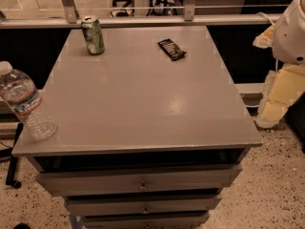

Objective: Move green can near rxbar chocolate

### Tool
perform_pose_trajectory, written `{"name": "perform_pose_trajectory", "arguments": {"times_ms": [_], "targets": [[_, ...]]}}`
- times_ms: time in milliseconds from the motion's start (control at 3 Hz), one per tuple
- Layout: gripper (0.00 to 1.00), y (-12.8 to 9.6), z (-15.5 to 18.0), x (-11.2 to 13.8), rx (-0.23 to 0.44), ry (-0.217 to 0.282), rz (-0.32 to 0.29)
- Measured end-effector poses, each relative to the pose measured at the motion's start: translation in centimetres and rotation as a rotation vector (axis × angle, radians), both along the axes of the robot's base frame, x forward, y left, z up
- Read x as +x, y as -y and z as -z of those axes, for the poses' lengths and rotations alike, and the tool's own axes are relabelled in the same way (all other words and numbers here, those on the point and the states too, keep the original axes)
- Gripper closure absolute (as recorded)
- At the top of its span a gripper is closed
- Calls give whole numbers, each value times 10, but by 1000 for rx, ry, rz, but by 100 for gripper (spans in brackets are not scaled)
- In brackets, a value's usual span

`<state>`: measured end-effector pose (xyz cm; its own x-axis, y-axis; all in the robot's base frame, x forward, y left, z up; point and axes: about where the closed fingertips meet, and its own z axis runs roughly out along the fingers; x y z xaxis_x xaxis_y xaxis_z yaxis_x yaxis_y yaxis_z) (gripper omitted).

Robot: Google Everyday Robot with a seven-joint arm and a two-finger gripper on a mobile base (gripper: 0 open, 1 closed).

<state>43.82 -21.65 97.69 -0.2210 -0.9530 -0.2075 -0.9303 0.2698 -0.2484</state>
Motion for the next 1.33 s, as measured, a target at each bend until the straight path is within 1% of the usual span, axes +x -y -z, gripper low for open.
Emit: {"name": "perform_pose_trajectory", "arguments": {"times_ms": [333,667,1000,1333], "targets": [[0,0,0,0,0,0,0],[0,-30,11,29,104,50,-33],[0,-69,30,73,217,89,-71],[0,-117,46,126,333,123,-82]]}}
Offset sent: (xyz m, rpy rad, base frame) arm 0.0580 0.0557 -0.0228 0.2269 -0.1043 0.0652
